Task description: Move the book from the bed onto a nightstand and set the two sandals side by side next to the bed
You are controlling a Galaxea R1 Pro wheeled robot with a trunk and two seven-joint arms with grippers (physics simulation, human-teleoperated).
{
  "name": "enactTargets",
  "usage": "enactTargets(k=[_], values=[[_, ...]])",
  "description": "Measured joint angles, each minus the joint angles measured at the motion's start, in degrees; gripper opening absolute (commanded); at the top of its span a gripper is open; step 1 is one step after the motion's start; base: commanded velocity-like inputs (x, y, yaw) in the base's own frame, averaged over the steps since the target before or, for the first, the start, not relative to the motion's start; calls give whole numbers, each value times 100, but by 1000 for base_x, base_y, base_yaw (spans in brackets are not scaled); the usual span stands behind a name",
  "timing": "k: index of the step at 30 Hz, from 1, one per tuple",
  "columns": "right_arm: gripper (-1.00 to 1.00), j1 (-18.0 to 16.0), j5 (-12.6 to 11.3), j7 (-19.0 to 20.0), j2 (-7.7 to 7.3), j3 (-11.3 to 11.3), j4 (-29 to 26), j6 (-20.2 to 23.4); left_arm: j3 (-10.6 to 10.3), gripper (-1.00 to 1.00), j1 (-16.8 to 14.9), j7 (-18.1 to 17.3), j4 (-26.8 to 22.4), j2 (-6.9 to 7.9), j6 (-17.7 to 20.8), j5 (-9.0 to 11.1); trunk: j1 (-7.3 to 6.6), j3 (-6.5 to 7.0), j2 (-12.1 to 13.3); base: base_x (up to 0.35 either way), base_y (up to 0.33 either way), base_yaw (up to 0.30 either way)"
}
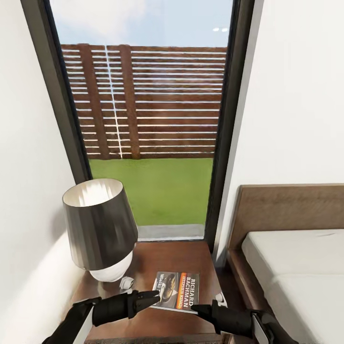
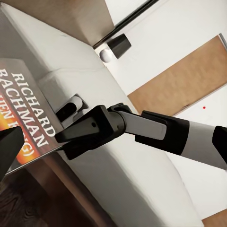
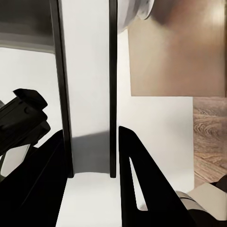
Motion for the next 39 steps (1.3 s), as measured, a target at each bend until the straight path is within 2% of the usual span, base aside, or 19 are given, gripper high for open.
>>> enactTargets(k=[14, 21, 39], values=[[-100, 0, 0, 0, 0, -1, -1, 0, 0, 100, -1, 0, 0, 0, 0, 0, 308, -251, -562, 0, 0, 0], [-100, 0, -7, 1, 0, -1, 0, 5, 0, 100, 1, 0, 0, 0, 0, 9, 308, -252, -563, 6, 0, 0], [-100, 0, -7, 1, 0, -2, 0, 5, 8, 100, 2, -6, 0, 0, -3, 10, 306, -252, -563, 129, 0, 0]])
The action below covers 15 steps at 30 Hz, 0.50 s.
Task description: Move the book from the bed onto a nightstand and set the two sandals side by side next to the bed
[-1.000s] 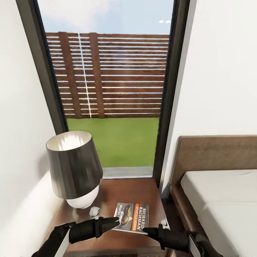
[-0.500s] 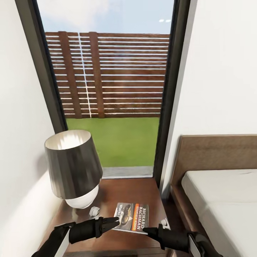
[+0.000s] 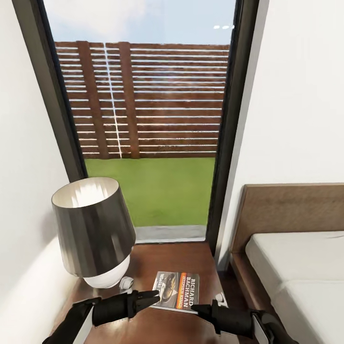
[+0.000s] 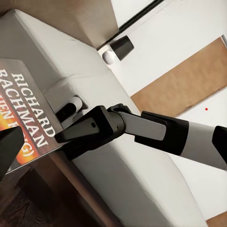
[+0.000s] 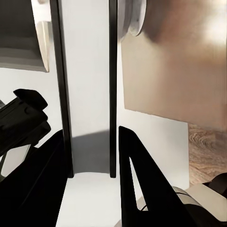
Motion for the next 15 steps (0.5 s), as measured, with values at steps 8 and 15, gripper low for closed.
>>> enactTargets(k=[8, 15], values=[[-100, 0, 0, 0, 0, 0, 0, 0, -7, 100, 1, -2, 0, 0, -6, -1, 2, 0, 0, 33, 0, 0], [-100, 0, 7, -1, 0, 2, 1, -5, -8, 100, 2, -2, 0, 0, -6, -2, 155, -125, -279, 1, 0, 0]])
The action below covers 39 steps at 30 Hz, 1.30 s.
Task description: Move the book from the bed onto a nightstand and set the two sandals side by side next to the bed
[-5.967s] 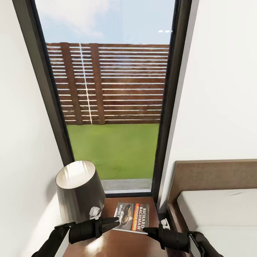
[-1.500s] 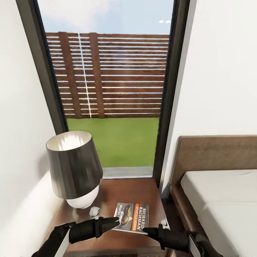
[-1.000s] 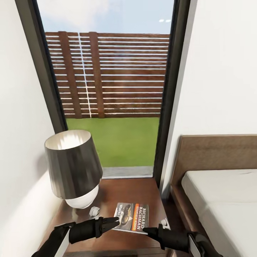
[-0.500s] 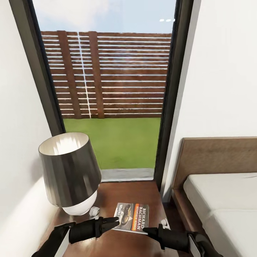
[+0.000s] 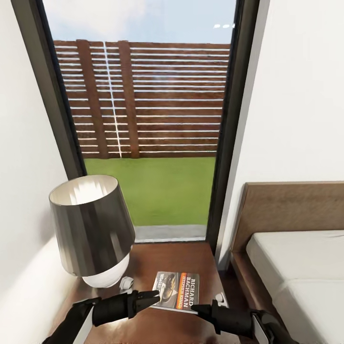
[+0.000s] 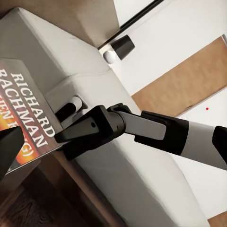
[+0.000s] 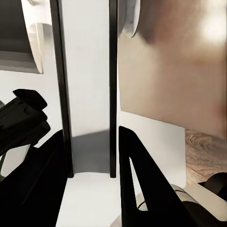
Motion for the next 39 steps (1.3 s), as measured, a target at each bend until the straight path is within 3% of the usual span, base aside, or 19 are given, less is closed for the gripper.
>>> enactTargets(k=[9, 14, 24, 30, 39], values=[[-100, 0, -8, 1, 0, -2, -1, 6, 0, 100, -2, 5, 0, 0, 0, 0, 23, -18, -42, 0, 0, 0], [-100, 0, 0, 0, 0, 0, -1, 0, 0, 100, -1, 8, 0, 0, 0, 0, 132, -108, -241, 0, 0, 0], [-100, 0, -8, 1, 0, -2, -1, 6, 0, 100, -1, 0, 0, 0, 0, 0, 132, -108, -242, 0, 0, 0], [-100, 0, 0, 0, 0, 0, -2, 0, 0, 100, 0, 1, 0, 0, 0, 0, 264, -215, -481, 0, 0, 0], [-100, 0, -8, 1, 0, -2, -1, 5, 0, 100, 0, 0, 0, 0, 0, 0, 264, -216, -483, 0, 0, 0]])
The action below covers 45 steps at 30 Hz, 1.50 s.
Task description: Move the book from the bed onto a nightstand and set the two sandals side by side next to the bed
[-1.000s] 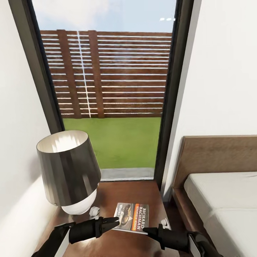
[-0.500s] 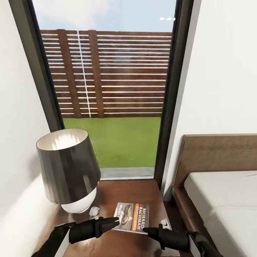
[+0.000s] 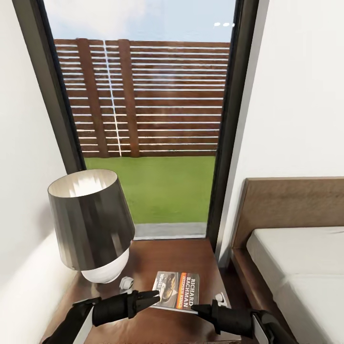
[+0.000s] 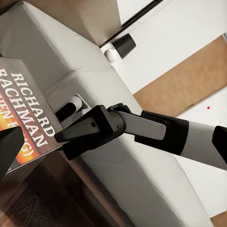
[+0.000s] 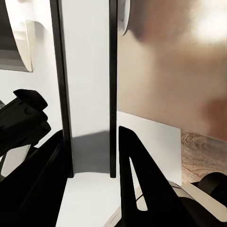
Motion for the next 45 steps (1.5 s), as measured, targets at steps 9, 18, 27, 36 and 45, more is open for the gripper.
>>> enactTargets(k=[9, 18, 27, 36, 45], values=[[-100, 0, -1, 0, 0, -1, -1, 1, 0, 100, -1, 0, 0, 0, 0, 0, 154, -126, -281, 0, 0, 0], [-100, 0, 7, -1, 0, 2, 1, -5, 0, 100, 0, 0, 0, 0, 0, 0, 219, -179, -400, 0, 0, 0], [-100, 0, 0, 0, 0, 0, 0, 0, 0, 100, -2, 8, 0, 0, 0, 0, 220, -180, -401, 0, 0, 0], [-100, 0, 8, -1, 0, 2, 1, -6, 0, 100, -6, 9, 0, 0, 0, 0, 395, -323, -721, 0, 0, 0], [-100, 0, 6, -1, 0, 2, 1, -5, 0, 100, -1, 9, 0, 0, 0, 0, 417, -341, -761, 0, 0, 0]])
